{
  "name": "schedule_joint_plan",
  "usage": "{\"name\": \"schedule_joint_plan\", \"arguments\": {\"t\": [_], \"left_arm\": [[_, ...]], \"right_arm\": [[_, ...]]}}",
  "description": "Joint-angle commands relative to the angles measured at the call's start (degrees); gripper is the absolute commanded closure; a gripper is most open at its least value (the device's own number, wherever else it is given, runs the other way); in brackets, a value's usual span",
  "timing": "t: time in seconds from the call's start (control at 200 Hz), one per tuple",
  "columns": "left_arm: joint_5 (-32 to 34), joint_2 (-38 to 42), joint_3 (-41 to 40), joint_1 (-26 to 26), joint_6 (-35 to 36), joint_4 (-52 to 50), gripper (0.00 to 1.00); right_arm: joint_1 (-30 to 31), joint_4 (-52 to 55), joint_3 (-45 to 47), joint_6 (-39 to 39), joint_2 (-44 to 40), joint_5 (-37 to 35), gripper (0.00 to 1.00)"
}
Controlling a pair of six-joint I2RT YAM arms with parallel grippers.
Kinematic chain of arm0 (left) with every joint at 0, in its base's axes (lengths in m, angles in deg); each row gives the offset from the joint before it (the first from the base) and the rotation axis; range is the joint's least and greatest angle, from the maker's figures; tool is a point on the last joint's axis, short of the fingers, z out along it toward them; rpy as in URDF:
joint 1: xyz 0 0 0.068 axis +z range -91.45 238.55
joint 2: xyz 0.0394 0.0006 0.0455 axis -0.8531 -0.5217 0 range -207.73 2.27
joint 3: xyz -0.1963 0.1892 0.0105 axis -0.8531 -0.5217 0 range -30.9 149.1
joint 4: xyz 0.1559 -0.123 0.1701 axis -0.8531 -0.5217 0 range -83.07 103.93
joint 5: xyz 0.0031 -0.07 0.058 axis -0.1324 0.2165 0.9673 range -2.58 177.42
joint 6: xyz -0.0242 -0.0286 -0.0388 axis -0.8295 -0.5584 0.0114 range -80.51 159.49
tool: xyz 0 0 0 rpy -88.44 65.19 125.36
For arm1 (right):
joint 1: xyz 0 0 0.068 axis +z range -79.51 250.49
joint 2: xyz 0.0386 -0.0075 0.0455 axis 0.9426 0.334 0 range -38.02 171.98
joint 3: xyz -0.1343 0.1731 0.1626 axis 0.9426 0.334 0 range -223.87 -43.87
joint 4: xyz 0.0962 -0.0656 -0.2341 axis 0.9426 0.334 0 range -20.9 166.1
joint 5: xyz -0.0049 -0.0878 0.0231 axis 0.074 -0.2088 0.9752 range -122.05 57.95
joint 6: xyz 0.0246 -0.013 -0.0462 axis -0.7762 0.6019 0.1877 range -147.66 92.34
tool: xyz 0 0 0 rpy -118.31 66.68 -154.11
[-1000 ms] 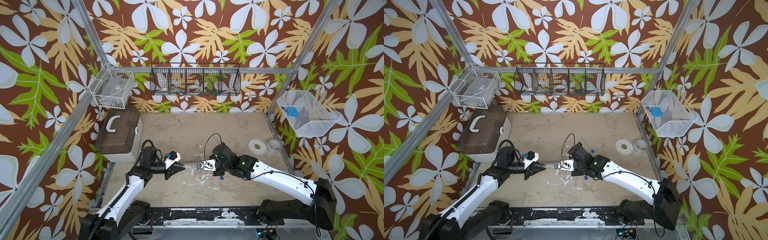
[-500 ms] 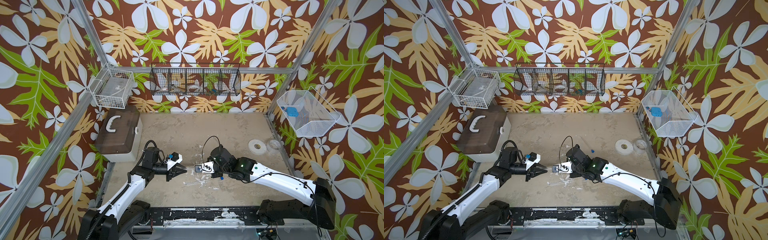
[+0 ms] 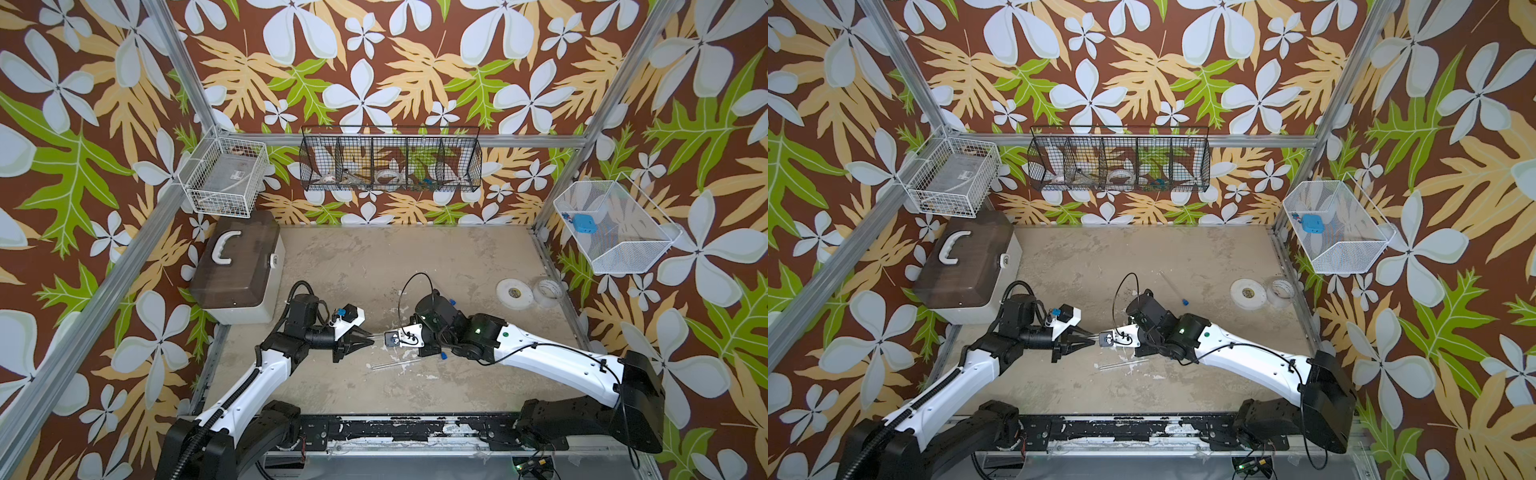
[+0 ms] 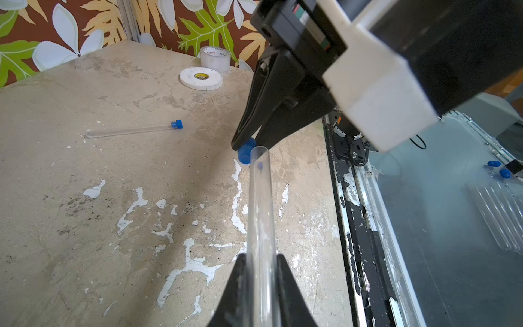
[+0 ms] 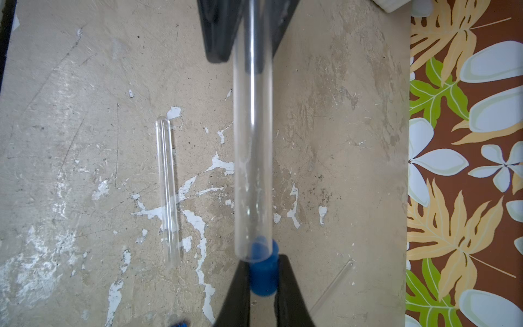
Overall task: Insert stoppers into test tubes
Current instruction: Insert the stopper into the test tube.
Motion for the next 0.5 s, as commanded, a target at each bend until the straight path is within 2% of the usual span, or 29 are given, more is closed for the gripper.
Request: {"name": "schedule_joint_plan", "arguments": {"t": [0.0,0.496], "left_arm": [[-1.2,0.0,-0.1,-0.1,-0.2,0.9,1.00],[-1.4,-0.2,0.0,-0.1,-0.6,1.2,1.00]], "right_arm": [[0.1,0.2,-0.5,-0.1,0.2,0.4,0.87],[1.0,0.7,-2.6,-0.9,1.3,2.3,0.89]]}}
